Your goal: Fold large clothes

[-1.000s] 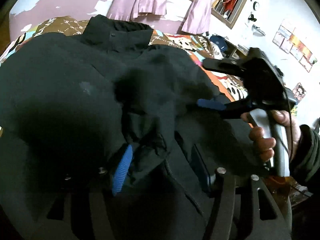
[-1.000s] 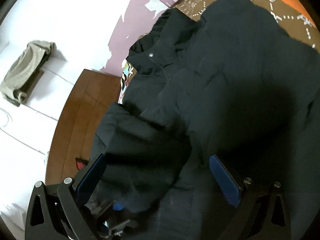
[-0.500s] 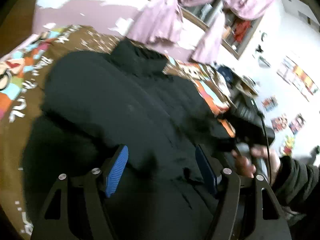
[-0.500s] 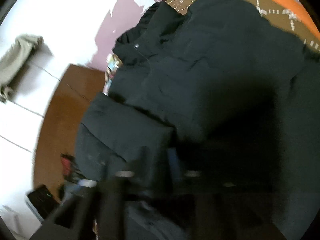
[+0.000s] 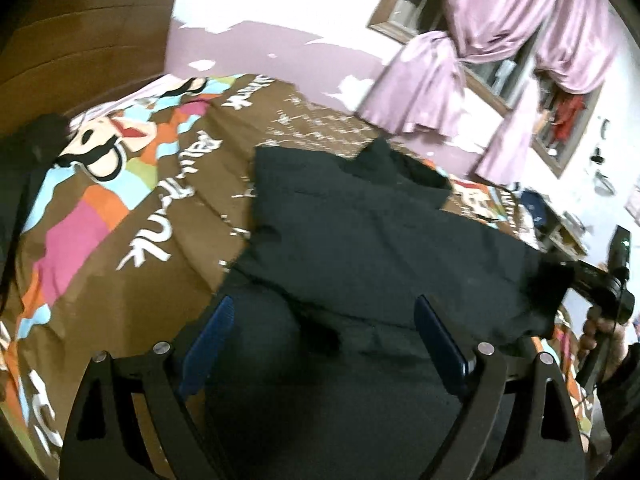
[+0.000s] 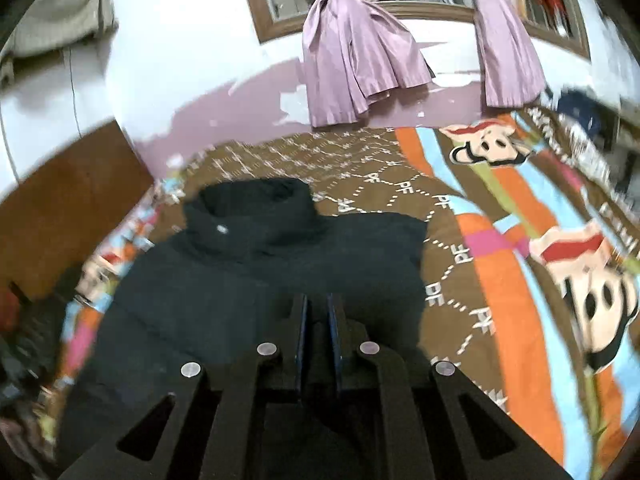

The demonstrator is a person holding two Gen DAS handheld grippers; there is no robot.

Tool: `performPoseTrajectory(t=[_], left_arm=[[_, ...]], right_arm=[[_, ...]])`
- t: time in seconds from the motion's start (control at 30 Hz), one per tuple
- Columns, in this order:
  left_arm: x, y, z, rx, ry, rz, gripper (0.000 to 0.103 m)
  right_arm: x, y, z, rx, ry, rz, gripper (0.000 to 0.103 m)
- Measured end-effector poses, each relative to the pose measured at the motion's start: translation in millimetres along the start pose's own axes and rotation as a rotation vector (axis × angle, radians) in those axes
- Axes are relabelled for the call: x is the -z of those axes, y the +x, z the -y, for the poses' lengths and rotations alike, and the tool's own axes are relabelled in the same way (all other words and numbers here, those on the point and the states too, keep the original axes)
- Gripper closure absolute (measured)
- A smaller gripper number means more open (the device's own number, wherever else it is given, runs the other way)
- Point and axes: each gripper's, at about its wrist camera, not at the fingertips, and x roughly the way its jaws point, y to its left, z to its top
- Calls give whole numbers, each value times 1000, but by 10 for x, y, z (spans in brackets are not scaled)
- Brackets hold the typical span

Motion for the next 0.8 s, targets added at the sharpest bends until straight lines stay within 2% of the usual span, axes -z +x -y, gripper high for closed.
performPoseTrajectory(t=[0.03, 0.1, 0.17, 0.2, 0.3, 0.43, 0.57, 0.63, 0.67, 0.7, 0.8], left_arm=[[-32, 53, -34, -11, -3, -9, 15], [-58, 126, -68, -44, 2, -18, 15], [-123, 249, -29, -82, 24, -21, 15], [-133, 305, 13, -90, 36, -27, 15], [-187, 499, 117, -97, 61, -37, 15], [-246, 791, 396, -92, 113, -74, 15], [-226, 1044, 587, -112, 169, -114, 15], [-146, 1235, 596, -164, 197, -184, 15], [-119, 1305, 595, -193, 207, -209, 15], [-70, 1390, 568, -224, 216, -239, 12], [30, 1474, 523, -246, 219, -252, 3]], right_arm=[[30, 74, -67, 53, -45, -10, 78], [134, 115, -209, 172, -138, 27, 41], [242, 84, -368, 242, -225, 119, 31], [277, 99, -445, 231, -261, 133, 31], [378, 255, -772, 117, -368, 106, 31], [440, 501, -955, -16, -370, 14, 31], [590, 863, -992, -15, -394, -120, 31], [716, 1005, -920, -3, -372, -165, 22], [755, 1056, -867, 1, -351, -180, 14], [794, 1129, -811, -11, -323, -202, 12], [835, 1225, -726, -39, -286, -235, 11]])
